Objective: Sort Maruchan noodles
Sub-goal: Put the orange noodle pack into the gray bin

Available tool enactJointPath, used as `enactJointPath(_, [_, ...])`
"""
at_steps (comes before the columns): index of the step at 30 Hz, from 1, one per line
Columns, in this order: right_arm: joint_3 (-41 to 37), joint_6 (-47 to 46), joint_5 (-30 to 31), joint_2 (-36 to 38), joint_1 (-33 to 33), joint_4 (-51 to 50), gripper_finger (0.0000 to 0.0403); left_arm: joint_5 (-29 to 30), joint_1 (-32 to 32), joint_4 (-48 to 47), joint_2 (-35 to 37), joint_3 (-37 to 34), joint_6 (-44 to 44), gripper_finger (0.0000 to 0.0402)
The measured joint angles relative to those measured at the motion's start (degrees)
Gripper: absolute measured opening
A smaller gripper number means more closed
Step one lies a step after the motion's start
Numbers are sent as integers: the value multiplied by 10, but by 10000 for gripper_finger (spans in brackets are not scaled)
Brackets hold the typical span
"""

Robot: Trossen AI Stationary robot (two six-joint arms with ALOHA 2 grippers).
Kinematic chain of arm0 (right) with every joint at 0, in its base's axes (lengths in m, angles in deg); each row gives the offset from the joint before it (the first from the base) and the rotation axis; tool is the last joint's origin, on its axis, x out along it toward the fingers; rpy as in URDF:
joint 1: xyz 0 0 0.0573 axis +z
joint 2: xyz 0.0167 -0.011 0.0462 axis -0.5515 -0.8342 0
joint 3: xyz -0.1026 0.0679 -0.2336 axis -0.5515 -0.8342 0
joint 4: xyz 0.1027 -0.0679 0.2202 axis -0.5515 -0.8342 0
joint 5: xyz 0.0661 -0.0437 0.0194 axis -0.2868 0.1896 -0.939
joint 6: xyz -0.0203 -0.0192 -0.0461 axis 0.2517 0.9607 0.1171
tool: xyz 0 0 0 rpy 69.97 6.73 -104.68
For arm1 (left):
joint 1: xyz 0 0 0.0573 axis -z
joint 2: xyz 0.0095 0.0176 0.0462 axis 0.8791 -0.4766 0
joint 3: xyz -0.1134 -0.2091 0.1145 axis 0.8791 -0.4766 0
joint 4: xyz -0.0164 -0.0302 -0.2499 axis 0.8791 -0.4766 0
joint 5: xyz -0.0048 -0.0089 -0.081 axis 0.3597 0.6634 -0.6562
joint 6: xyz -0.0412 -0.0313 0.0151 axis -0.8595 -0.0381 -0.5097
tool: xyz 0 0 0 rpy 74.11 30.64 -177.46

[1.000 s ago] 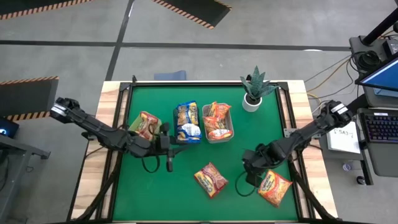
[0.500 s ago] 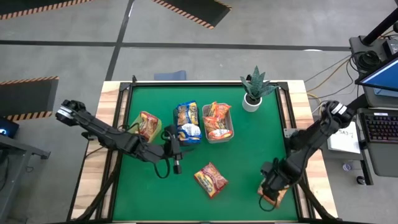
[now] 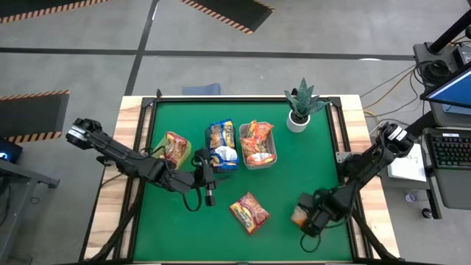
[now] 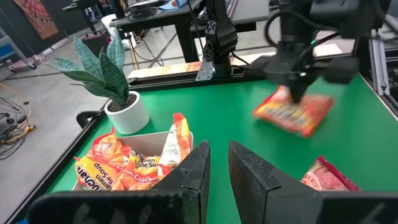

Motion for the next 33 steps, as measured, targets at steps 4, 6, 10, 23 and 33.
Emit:
enactJointPath(4, [10, 105, 169, 18, -44, 6, 9, 0, -1, 9, 0, 0, 4, 41])
enactJointPath(6, [19, 166, 233, 33, -67, 26, 9, 0, -1, 14, 0, 0, 6, 41])
enactJointPath(10, [27, 270, 274, 64, -101, 50, 9, 0, 0, 18, 0, 0, -2, 41])
enactJointPath(23, [-28, 327, 308, 199, -110, 52, 9, -1, 1, 63, -39, 1, -25, 41])
enactJointPath(33, [-182, 230, 362, 300, -110, 125, 9, -1, -3, 191, -124, 4, 35, 41])
